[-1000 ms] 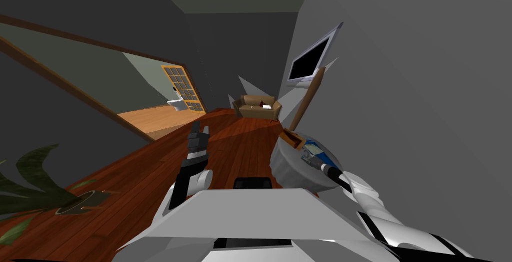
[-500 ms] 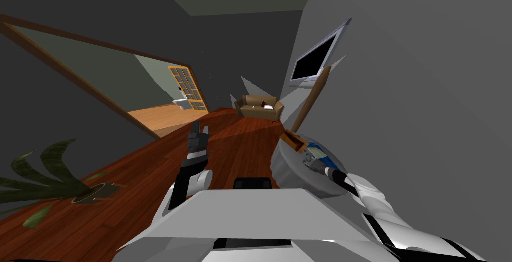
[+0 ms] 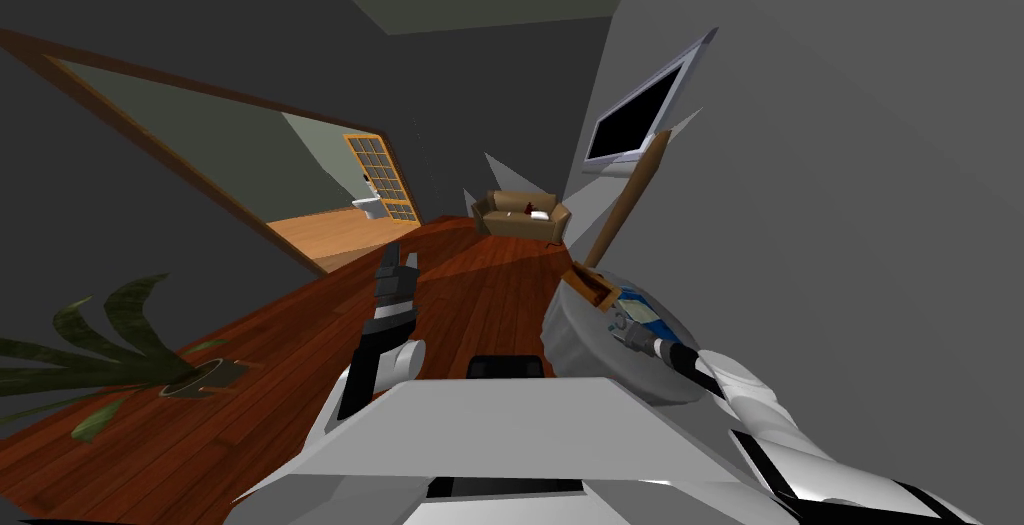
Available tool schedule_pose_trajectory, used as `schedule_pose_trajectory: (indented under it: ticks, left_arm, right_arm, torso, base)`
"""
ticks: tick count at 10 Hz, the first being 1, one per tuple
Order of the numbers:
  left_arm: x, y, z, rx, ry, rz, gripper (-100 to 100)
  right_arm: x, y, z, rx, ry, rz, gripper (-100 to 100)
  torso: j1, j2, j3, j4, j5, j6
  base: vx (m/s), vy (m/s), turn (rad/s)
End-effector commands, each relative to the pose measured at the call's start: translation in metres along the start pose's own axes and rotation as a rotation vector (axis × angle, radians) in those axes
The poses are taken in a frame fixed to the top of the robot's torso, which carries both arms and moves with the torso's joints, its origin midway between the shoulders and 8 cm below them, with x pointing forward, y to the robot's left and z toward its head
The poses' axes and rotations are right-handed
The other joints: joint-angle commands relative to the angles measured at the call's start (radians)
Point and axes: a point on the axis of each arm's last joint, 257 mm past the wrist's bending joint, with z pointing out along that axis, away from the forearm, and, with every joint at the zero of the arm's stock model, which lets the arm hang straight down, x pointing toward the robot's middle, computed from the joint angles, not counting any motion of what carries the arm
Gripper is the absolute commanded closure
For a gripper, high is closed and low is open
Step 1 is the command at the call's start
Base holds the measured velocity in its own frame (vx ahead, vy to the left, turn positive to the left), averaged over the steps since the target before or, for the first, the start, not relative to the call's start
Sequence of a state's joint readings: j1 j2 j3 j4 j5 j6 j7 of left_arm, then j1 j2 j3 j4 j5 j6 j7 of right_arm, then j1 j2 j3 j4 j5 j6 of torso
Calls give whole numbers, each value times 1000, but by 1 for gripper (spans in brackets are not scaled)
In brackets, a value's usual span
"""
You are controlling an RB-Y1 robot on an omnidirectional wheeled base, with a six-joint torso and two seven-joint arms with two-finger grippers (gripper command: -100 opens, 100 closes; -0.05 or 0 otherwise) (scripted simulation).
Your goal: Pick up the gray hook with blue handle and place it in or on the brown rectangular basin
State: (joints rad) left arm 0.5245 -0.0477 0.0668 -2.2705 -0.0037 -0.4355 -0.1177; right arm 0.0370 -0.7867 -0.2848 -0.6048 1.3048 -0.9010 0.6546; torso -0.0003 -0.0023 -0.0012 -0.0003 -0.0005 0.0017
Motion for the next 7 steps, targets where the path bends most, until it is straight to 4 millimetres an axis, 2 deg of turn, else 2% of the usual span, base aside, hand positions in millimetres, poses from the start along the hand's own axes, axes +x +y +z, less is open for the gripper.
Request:
schedule_pose_trajectory:
  ticks: [1, 2, 3, 4, 7]
  left_arm:
    - [0, 0, 0, 0, 0, 0, 0]
    - [0, 0, 0, 0, 0, 0, 0]
    - [0, 0, 0, 0, 0, 0, 0]
    - [0, 0, 0, 0, 0, 0, 0]
    - [0, 0, 0, 0, 0, 0, 0]
  right_arm:
    - [0, 9, 9, 6, 1, 4, -100]
    - [0, 14, 13, 9, 1, 6, -100]
    - [0, 11, 9, 5, -1, 5, -100]
    - [0, 11, 9, 6, 1, 5, 100]
    - [-1, 8, 9, 11, 0, 4, 100]
  torso:
    - [0, 0, 0, 0, 0, 0]
    - [-1, -1, -1, 0, 0, 0]
    - [-3, -3, -2, -1, -2, -1]
    - [-4, -3, -2, -1, -2, -2]
    - [-3, -3, -2, -2, -3, -2]
  base:
    - [31, -29, 47]
    - [42, -53, 44]
    - [14, -23, 7]
    - [0, 0, 0]
    - [0, 0, 0]
